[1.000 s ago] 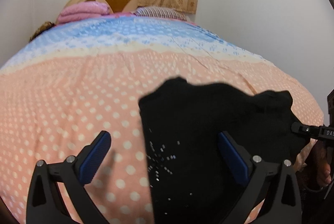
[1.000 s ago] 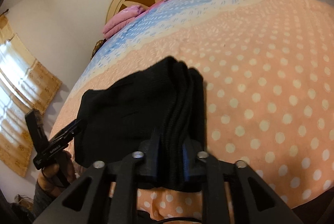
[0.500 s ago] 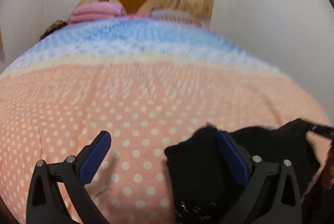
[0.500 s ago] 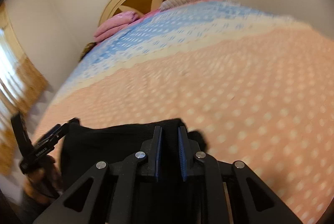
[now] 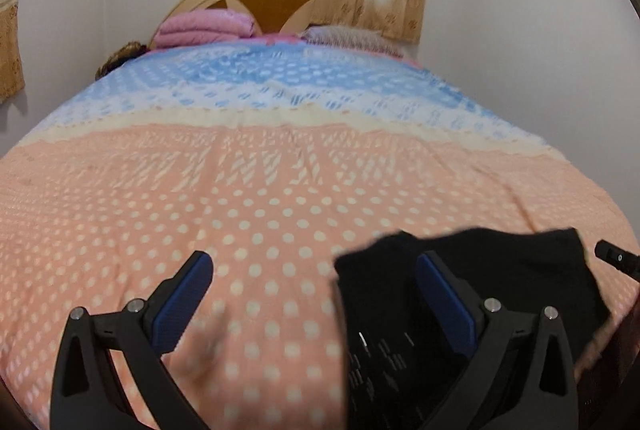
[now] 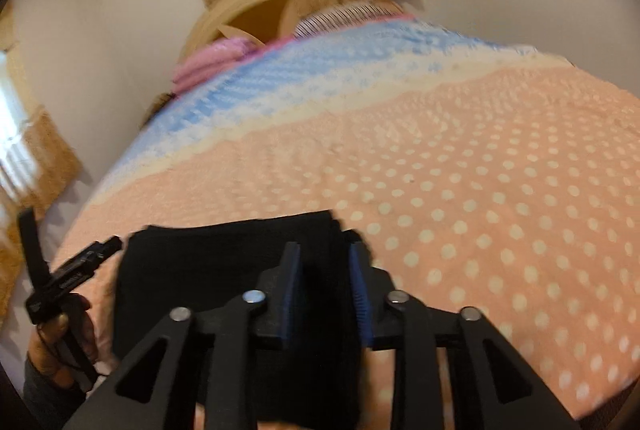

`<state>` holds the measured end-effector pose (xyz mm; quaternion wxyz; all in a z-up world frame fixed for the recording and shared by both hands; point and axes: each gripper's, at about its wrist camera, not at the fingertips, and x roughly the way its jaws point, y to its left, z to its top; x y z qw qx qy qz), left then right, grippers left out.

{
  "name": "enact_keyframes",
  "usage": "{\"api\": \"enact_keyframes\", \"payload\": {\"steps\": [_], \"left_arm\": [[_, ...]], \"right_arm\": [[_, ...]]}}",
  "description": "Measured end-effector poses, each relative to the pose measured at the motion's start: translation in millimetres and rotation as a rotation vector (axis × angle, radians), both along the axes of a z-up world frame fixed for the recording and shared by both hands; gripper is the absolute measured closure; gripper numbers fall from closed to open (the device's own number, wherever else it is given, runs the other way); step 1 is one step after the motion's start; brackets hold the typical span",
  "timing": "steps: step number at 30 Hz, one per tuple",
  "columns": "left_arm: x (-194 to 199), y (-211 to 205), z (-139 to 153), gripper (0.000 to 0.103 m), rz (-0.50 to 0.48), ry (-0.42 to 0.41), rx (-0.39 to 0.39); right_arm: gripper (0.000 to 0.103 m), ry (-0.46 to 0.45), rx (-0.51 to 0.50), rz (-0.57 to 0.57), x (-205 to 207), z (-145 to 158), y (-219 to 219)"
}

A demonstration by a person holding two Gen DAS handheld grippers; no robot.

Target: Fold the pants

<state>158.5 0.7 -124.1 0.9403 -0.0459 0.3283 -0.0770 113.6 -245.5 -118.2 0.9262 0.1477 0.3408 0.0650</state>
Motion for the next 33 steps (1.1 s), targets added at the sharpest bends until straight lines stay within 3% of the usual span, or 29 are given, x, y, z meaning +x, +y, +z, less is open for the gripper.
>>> {"api": "enact_keyframes", "payload": {"steps": [3,5,8,11,15,22,30,33], "left_arm": [[-19,-11,-2,0.0,-0.061,0.005,0.002],[-24,-20,-8,0.0,-0.094,0.016,0.029],[-20,-31,-22,0.0,-0.093,0.057,0.079],[-16,-32,-31,0.0,-0.092,0.079,0.068],[-17,-28,-34,0.0,-0.087,0.095,0.031],[-21,-29,-30,0.0,-0.087,0.1,0.034],[-30,-31,-22,0.0,-0.087,0.082,0.069],[-34,-32,-19,0.0,-0.098,0.069,0.076]], "right_arm": [[0.058,-0.019,0.012,0.089,-21,1,18],[0.058,0.032,-0.008,0.139,-25,-10,31],[0.058,0.088,-0.021,0.145,-23,-29,34],[0.058,0.111,0.014,0.151,-19,-42,25],[0.058,0.118,0.067,0.161,-24,-44,19],[0.057,0.067,-0.006,0.159,-29,-18,36],[0.055,-0.011,-0.005,0.289,21,9,84],[0.054,0.041,0.06,0.384,48,-2,107]]}}
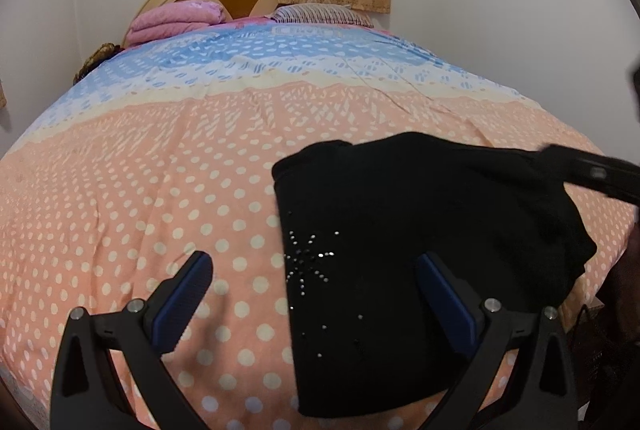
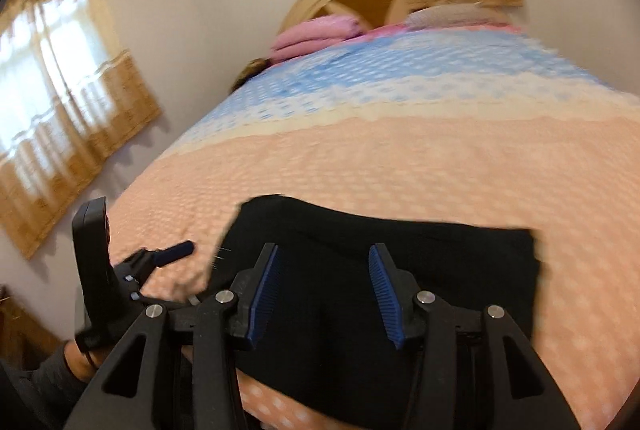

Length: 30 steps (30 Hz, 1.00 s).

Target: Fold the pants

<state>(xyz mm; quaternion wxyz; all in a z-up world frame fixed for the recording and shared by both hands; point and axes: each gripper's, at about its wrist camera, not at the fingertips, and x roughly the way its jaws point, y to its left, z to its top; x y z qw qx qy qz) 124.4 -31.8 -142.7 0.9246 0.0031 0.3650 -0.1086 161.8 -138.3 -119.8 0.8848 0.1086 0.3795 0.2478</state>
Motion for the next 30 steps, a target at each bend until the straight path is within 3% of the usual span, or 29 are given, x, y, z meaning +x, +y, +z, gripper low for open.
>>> {"api": "enact_keyframes", "payload": {"steps": [4,5,9,13,17,19,22,27,30], "left_arm": [[0,-6,-7,0.0,-0.024,0.016,0.024],[1,-6,-9,0.0,-0.026,0.023,0.019],[0,-4,-6,0.0,-0.023,0.025,0.006],[-7,-3,3,0.0,-0.031,0.009,-0.022],[-15,-15,3,0.0,-0.078,0.009,-0.011],[-16,-24,-5,0.0,-0.103,0.025,0.013],[-16,-33,-17,0.0,-0.124,0.052,0.036],[-20,-22,-12,0.0,-0.111,0.045,0.025],[-20,-11,-1,0.0,-0.096,0.015,0.017]], "right_arm": [[0.054,0.153,-0.056,-0.033,45,-42,12],[0.054,0.162,-0.031,-0.036,52,-48,8],[0.054,0.141,0.043,-0.043,37,-38,-6],[0.051,0.099,0.027,-0.041,-14,-19,-21],[0.048,0.092,-0.06,-0.081,-61,-26,-41],[0.048,0.126,-0.092,-0.102,-69,-43,-52],[0.048,0.092,-0.069,-0.084,-71,-50,-57],[0.048,0.099,0.014,-0.083,-74,-40,-72],[0.047,0.051,0.068,-0.144,-75,-28,-91]]}}
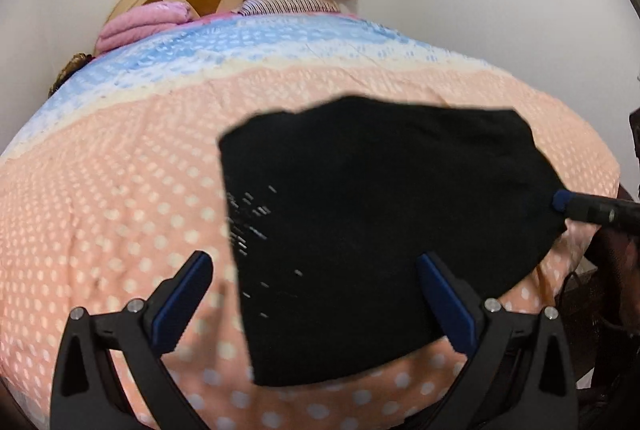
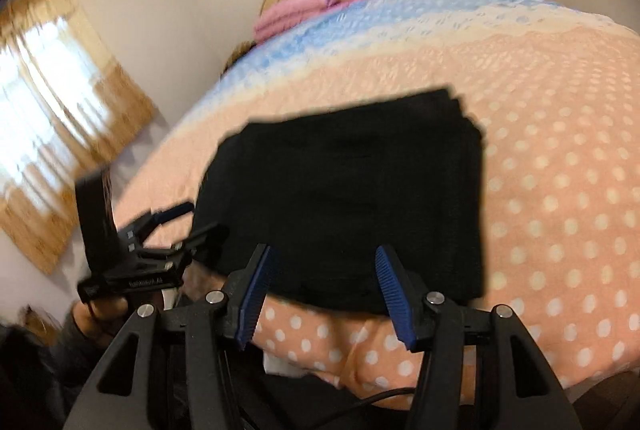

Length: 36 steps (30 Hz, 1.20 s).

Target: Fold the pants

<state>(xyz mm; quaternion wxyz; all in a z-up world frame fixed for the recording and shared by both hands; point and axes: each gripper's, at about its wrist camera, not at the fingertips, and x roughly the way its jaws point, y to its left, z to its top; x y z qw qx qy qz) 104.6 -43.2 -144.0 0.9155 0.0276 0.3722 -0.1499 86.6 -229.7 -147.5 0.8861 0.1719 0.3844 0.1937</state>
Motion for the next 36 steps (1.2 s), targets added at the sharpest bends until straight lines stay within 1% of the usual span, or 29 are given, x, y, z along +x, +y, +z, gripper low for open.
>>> {"api": "enact_keyframes", "payload": {"steps": [1,3,5,8,11,16,19,24,28,32,34,36], "left_arm": [[2,5,4,0.0,0.019,-0.02,-0.003],[4,18,12,0.0,0.061,-0.065,-0.013],[9,27,13,0.0,0.084,-0.066,-0.034],[20,34,7,0.0,0.119,-0.047,-0.044],[32,32,-1,0.0,0.113,-0.022,-0.044],[40,27,-9,0.0,0.099,-0.003,-0.074],[43,25,-14,0.0,0.095,0.009,-0.084],[56,28,-23,0.0,0.096,0.061,-0.156],[58,26,-21,0.0,0.082,0.067,-0.162],[62,27,-20,0.0,0.054,0.073,-0.198],[61,29,-19,0.004,0.04,0.072,-0.22],[59,30,-18,0.009,0.021,0.069,-0.236]], "right_arm": [[0.047,-0.016,0.012,-0.032,0,4,-9],[0.045,-0.018,0.031,-0.093,2,6,-24],[0.041,0.0,0.054,-0.135,8,2,-36],[0.04,0.049,0.071,-0.161,19,-8,-43],[0.04,0.07,0.069,-0.16,30,-15,-40],[0.04,0.084,0.043,-0.174,42,-24,-36],[0.04,0.084,0.075,-0.177,47,-30,-42],[0.04,0.088,0.069,-0.164,52,-35,-41],[0.04,0.079,0.07,-0.177,50,-34,-38],[0.04,0.066,0.081,-0.172,49,-34,-39],[0.041,0.07,0.104,-0.17,50,-35,-42],[0.045,0.072,0.108,-0.168,49,-36,-44]]}}
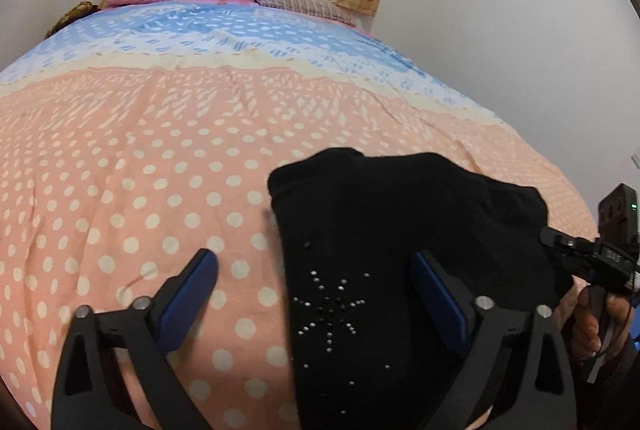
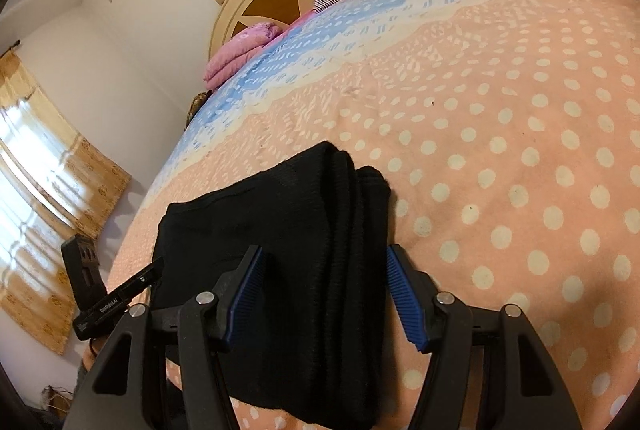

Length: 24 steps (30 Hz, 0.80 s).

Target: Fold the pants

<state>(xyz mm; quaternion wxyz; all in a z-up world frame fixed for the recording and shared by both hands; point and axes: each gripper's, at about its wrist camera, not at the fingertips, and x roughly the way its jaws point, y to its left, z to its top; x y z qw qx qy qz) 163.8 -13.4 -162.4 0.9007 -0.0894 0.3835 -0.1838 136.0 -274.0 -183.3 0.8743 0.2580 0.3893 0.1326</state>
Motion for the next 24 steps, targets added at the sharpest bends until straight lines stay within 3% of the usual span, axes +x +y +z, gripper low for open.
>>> {"api": "enact_keyframes", "payload": {"steps": [4,6,9,11,12,15,24], "left_arm": [[-3,-5,1,0.022,-0.043,-0.007,-0.029],[0,-4,1,0.028,-0.052,0.0,-0.055],[3,-2,1,0.051,-0.082,0.011,-0.105],[3,-1,2,0.058,-0.084,0.011,-0.117],[2,0,3,0.07,-0.093,0.006,-0.124],[0,2,7,0.086,-0.1,-0.005,-0.139],[-7,22,27,0.092,-0.094,-0.038,-0.231]], "right_arm": [[0.049,0.0,-0.011,0.008,0,-1,2],[0.06,0.006,0.014,0.011,0,-3,0],[0.069,0.016,0.09,0.029,1,-7,-5],[0.071,0.012,0.1,0.031,0,-6,-5],[0.072,0.006,0.099,0.032,-1,-5,-4],[0.074,-0.016,0.083,0.034,-4,3,0],[0.075,-0.084,0.054,0.088,-5,46,17]]}}
